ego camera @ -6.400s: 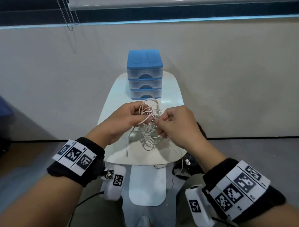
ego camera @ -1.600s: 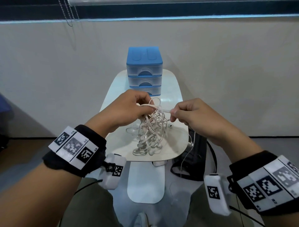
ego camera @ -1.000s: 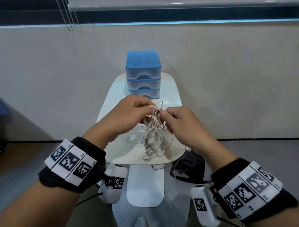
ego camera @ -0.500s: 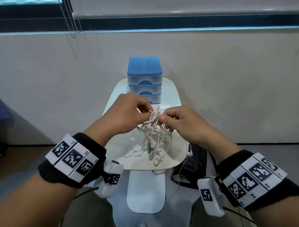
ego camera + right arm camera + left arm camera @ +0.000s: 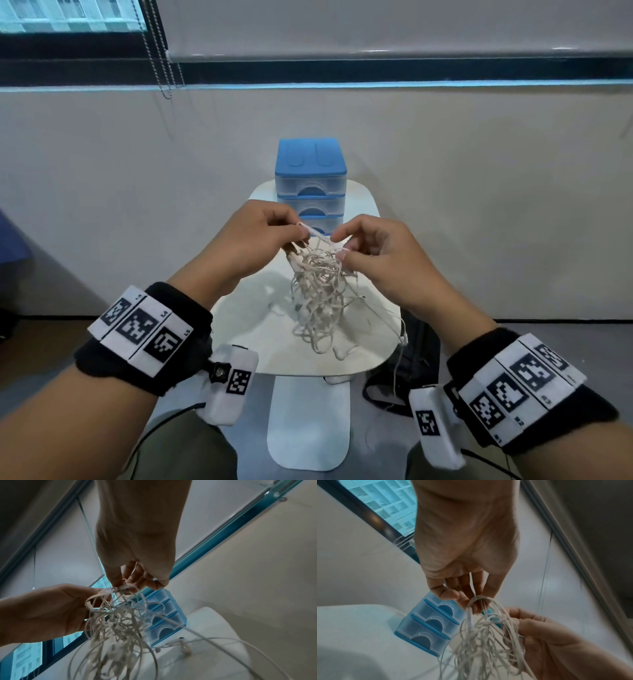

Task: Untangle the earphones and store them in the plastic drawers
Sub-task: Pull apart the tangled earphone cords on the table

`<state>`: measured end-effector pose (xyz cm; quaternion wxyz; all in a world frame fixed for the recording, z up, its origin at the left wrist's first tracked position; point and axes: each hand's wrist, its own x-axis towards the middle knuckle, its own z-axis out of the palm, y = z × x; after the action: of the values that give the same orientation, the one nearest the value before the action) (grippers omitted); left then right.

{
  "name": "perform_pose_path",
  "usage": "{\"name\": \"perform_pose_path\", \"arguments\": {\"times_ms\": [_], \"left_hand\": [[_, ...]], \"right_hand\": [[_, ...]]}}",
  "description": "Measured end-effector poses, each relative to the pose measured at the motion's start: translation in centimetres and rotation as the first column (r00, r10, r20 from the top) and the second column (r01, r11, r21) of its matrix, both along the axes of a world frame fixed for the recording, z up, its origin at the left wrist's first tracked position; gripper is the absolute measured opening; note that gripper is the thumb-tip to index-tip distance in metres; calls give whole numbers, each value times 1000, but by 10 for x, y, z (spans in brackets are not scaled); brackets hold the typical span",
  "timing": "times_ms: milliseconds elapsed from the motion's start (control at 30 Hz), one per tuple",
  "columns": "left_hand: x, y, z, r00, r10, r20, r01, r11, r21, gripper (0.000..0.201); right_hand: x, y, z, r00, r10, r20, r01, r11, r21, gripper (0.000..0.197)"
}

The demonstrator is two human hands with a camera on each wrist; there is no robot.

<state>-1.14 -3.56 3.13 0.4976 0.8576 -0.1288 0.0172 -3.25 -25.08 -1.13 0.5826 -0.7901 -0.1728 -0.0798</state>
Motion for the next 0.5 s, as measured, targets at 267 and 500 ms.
{"name": "perform_pose_path", "arguments": {"times_ms": [267, 500], "left_hand": [[-6, -5, -6, 997, -13, 70, 20, 995, -100, 21], [0, -10, -8, 939, 175, 297, -135, 980, -149, 24]], "right_hand": [[-5, 6, 32, 978, 151, -146, -174, 971, -164, 12], [9, 27, 73, 976, -215, -40, 196, 942, -272, 44]]}}
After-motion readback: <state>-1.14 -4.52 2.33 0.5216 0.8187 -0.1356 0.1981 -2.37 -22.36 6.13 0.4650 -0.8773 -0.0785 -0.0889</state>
